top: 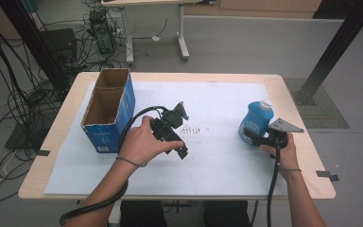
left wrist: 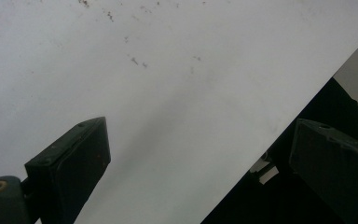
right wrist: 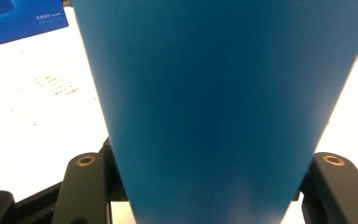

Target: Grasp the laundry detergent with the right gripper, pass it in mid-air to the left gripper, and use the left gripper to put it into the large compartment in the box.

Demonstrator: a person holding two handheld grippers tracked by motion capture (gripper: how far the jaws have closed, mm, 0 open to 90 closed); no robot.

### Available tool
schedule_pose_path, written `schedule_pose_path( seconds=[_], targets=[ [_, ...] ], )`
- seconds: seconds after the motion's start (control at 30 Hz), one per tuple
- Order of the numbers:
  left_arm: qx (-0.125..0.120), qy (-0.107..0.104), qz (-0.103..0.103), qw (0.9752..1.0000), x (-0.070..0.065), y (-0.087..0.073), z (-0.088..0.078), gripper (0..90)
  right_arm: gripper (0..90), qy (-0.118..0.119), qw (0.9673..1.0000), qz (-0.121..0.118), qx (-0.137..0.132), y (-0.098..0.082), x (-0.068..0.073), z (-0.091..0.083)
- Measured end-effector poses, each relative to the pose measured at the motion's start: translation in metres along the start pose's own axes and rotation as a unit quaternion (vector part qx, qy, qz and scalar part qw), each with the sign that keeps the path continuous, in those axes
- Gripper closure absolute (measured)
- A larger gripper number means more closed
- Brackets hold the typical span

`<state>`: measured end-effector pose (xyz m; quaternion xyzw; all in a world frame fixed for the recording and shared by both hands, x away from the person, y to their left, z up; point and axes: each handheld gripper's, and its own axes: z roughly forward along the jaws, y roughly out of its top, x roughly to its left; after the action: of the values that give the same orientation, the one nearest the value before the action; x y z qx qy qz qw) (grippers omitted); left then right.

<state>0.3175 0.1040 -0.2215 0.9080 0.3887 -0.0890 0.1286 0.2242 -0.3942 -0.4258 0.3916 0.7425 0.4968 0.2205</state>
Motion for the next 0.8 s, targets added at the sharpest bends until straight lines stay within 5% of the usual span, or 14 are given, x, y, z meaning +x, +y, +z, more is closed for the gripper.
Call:
schedule_pose_path(
  seconds=[0.8],
  targets=[
    [0.0,0.001,0.001,1.0,0.0016,0.0012,-0.0008,5.4,40.1,0.0,1.0,-0.001,0.0,-0.0001,0.0003,0.0]
  ],
)
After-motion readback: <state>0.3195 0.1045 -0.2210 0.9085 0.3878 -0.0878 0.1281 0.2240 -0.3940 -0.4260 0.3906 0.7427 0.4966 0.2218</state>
